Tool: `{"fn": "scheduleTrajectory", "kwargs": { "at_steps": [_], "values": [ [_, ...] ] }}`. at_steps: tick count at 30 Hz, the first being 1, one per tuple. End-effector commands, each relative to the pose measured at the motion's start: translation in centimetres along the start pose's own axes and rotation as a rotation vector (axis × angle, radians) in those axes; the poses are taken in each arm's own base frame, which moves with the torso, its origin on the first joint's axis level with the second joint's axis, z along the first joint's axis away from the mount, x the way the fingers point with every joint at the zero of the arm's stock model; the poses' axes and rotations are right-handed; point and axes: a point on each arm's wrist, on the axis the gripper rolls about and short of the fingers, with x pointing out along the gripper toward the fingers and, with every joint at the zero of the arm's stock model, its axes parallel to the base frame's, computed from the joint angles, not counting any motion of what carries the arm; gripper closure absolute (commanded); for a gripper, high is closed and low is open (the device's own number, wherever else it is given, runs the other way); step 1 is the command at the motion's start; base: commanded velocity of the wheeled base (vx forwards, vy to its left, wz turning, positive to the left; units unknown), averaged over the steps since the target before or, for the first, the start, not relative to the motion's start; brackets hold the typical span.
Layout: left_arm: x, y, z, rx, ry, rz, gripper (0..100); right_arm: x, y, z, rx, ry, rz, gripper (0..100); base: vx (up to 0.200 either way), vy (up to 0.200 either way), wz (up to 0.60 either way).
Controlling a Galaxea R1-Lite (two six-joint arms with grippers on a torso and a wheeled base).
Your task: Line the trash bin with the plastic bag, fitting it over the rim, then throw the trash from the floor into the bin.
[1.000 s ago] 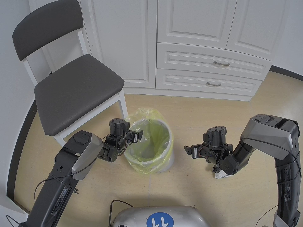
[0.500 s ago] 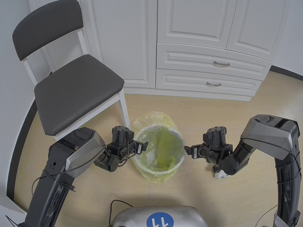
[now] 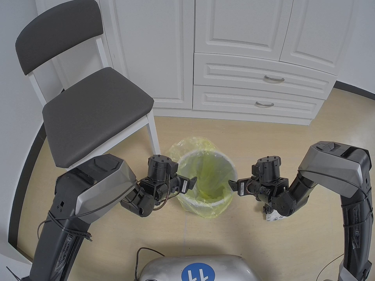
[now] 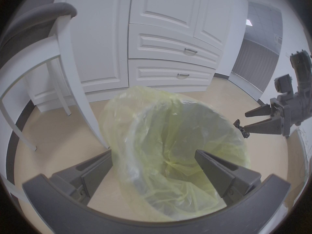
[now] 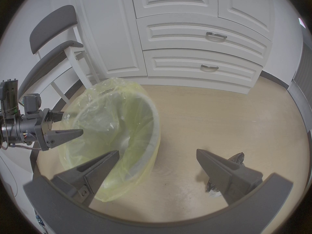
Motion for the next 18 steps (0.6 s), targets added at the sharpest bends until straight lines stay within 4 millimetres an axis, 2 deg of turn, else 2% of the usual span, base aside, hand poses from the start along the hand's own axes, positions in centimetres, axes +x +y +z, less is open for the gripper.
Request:
{"fn": "scheduleTrajectory", "kwargs": {
  "at_steps": [1, 3, 8, 9, 10, 11, 13, 18],
  "values": [
    [-0.9, -1.3, 0.3, -0.004, 0.017, -0.024, 0, 0.0, 0.0, 0.1, 0.001, -0.003, 0.000, 0, 0.000, 0.000, 0.00],
    [-1.0, -1.4, 0.3, -0.005, 0.020, -0.023, 0, 0.0, 0.0, 0.1, 0.000, -0.001, 0.000, 0, 0.000, 0.000, 0.00],
    [-1.7, -0.7, 1.7, -0.006, -0.006, 0.002, 0, 0.1, 0.1, -0.3, -0.003, 0.008, 0.001, 0, 0.000, 0.000, 0.00],
    [-2.5, 0.6, 3.0, -0.016, -0.030, 0.027, 0, 0.2, 0.4, -0.5, -0.003, 0.010, 0.008, 0, 0.000, 0.000, 0.00],
    [-2.6, 0.7, 3.1, -0.017, -0.030, 0.028, 0, 0.3, 0.5, -0.6, -0.003, 0.011, 0.009, 0, 0.000, 0.000, 0.00],
    [-3.2, 2.0, 3.7, -0.019, -0.042, 0.057, 0, 0.7, 0.7, -1.0, -0.005, 0.017, 0.006, 0, 0.000, 0.000, 0.00],
    [-3.6, 3.6, 4.3, -0.029, -0.050, 0.087, 0, 1.1, 1.1, -1.6, -0.010, 0.027, 0.008, 0, 0.000, 0.000, 0.00],
    [-3.2, 6.4, 4.2, -0.038, -0.047, 0.143, 0, 1.5, 1.1, -2.1, -0.014, 0.035, 0.003, 0, 0.000, 0.000, 0.00]
  ]
}}
